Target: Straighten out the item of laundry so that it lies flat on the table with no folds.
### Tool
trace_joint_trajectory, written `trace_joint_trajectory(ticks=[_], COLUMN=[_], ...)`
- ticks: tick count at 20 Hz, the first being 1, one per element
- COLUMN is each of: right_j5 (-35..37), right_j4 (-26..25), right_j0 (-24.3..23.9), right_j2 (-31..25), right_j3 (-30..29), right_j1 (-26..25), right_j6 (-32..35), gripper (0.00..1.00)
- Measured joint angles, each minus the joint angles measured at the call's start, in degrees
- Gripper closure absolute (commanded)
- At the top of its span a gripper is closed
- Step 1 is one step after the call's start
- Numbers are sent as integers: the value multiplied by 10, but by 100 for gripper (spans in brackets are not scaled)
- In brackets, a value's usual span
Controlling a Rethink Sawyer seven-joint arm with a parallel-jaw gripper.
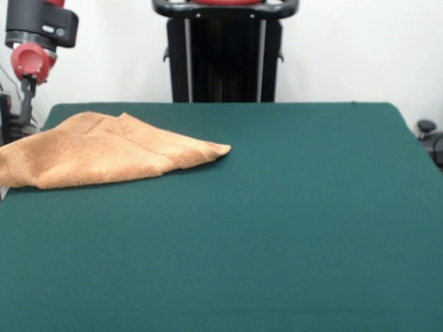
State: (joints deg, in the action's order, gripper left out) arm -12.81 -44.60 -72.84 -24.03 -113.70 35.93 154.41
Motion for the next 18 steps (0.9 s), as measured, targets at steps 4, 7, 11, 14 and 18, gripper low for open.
trace_joint_trajectory(ticks=[4, 7, 11, 14, 18], right_j5=[12, 14, 14, 14, 14], right_j4=[0, 0, 0, 0, 0], right_j0=[-21, -21, -11, 8, 44], right_j2=[-9, -9, -7, 2, 21], right_j3=[1, 1, 1, 1, 1], right_j1=[-17, -33, -45, -51, -54], right_j6=[0, 0, 0, 0, 0], gripper=[0, 0, 0, 0, 0])
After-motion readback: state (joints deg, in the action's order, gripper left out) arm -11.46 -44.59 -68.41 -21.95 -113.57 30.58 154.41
